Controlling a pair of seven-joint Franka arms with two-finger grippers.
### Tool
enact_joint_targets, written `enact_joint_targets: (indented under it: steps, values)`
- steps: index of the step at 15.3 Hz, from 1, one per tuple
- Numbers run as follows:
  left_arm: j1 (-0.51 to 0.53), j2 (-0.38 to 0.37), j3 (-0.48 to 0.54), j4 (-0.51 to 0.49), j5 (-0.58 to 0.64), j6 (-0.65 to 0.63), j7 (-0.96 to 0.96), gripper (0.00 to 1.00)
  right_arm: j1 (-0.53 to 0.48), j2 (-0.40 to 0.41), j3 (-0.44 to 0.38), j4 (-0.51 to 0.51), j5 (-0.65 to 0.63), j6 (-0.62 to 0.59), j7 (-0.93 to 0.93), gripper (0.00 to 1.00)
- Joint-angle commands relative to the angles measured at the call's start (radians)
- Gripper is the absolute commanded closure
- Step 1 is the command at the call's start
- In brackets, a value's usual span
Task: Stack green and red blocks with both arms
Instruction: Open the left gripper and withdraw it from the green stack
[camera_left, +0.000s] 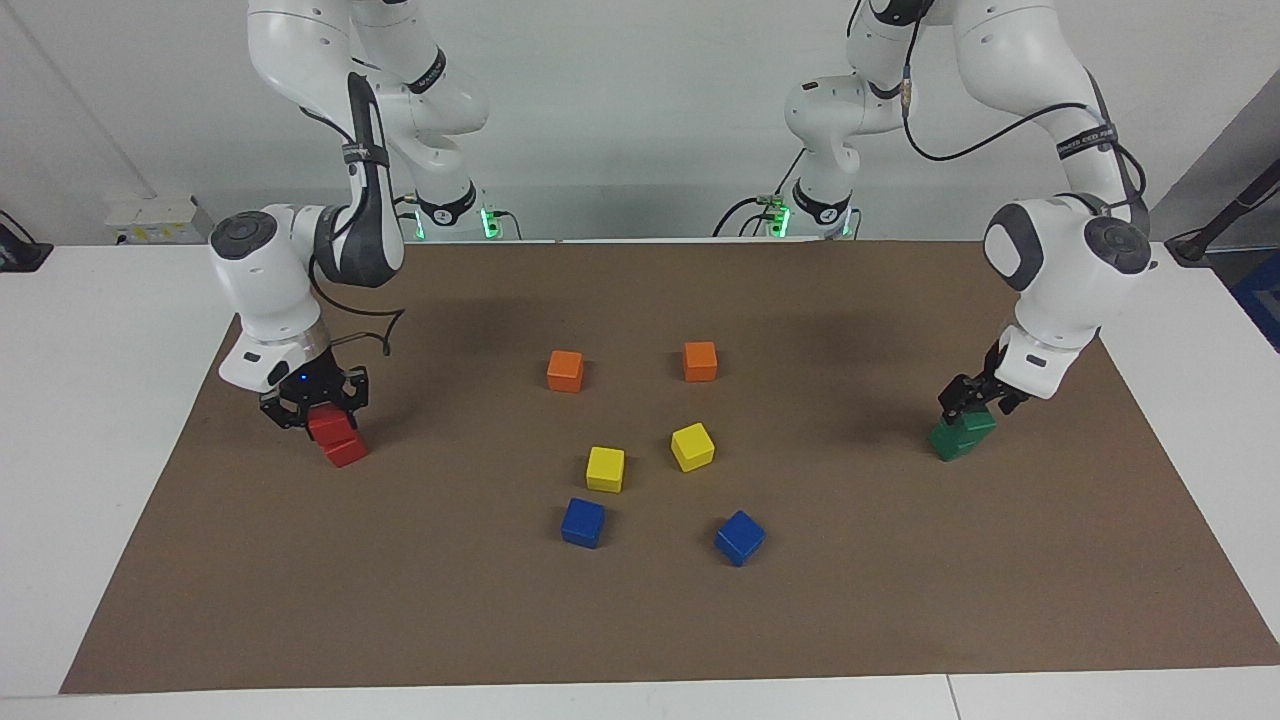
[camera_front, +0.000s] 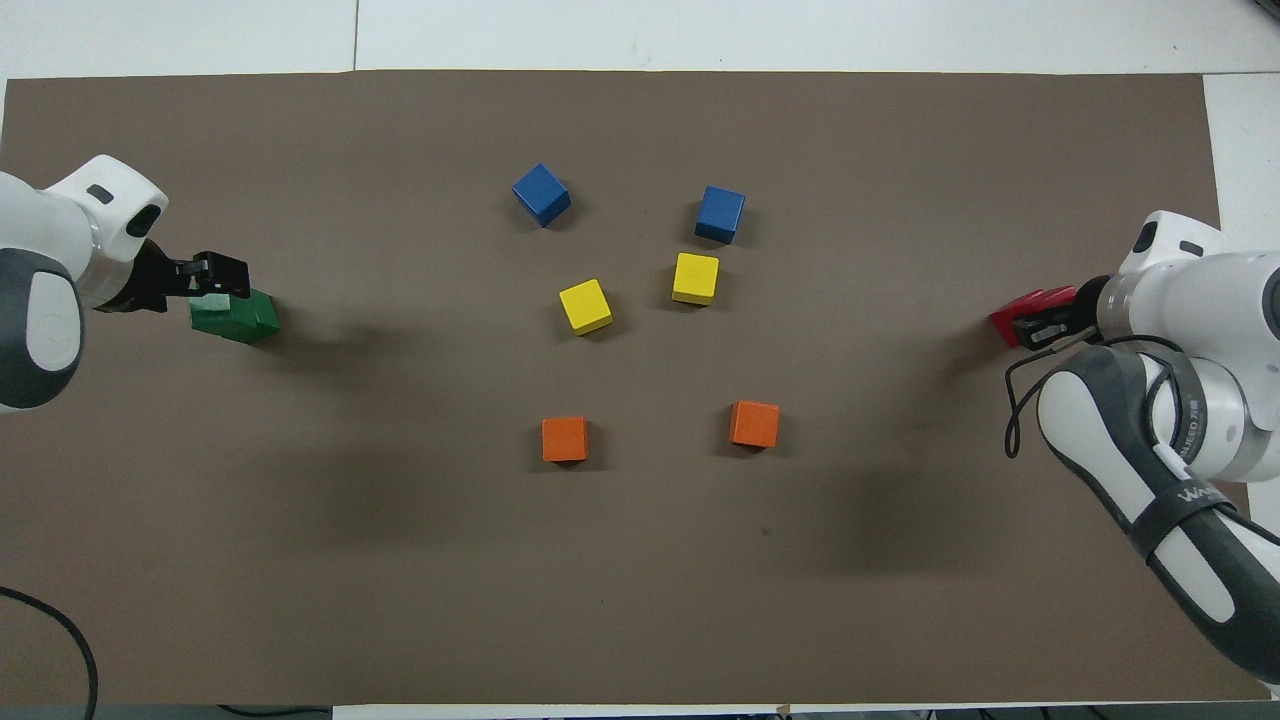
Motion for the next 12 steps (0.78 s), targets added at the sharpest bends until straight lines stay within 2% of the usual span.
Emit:
enact_joint_targets:
  steps: [1, 3, 4, 6, 7, 12]
  values:
    - [-0.010, -0.071, 0.010, 0.083, -0.003, -0.166, 0.000, 0.00, -0.010, 0.015, 0.005, 0.011, 0.043, 0.015, -0.068, 1.00]
    - [-0.008, -0.130, 0.008, 0.085, -0.003, -0.207, 0.002, 0.00, -0.010, 0.017, 0.004, 0.011, 0.043, 0.018, -0.071, 1.00]
    - [-0.010, -0.132, 0.008, 0.095, -0.003, -0.233, 0.000, 0.00, -0.011, 0.019, 0.004, 0.011, 0.043, 0.018, -0.073, 1.00]
    - [-0.007, -0.107, 0.005, 0.187, -0.004, -0.306, 0.002, 0.00, -0.015, 0.020, 0.004, 0.011, 0.043, 0.022, -0.079, 1.00]
    - [-0.010, -0.098, 0.004, 0.203, -0.004, -0.320, 0.003, 0.00, -0.015, 0.023, 0.004, 0.011, 0.043, 0.033, -0.081, 1.00]
    - [-0.034, -0.087, 0.001, 0.209, -0.003, -0.305, 0.005, 0.00, -0.016, 0.034, 0.005, 0.010, 0.063, 0.053, -0.091, 1.00]
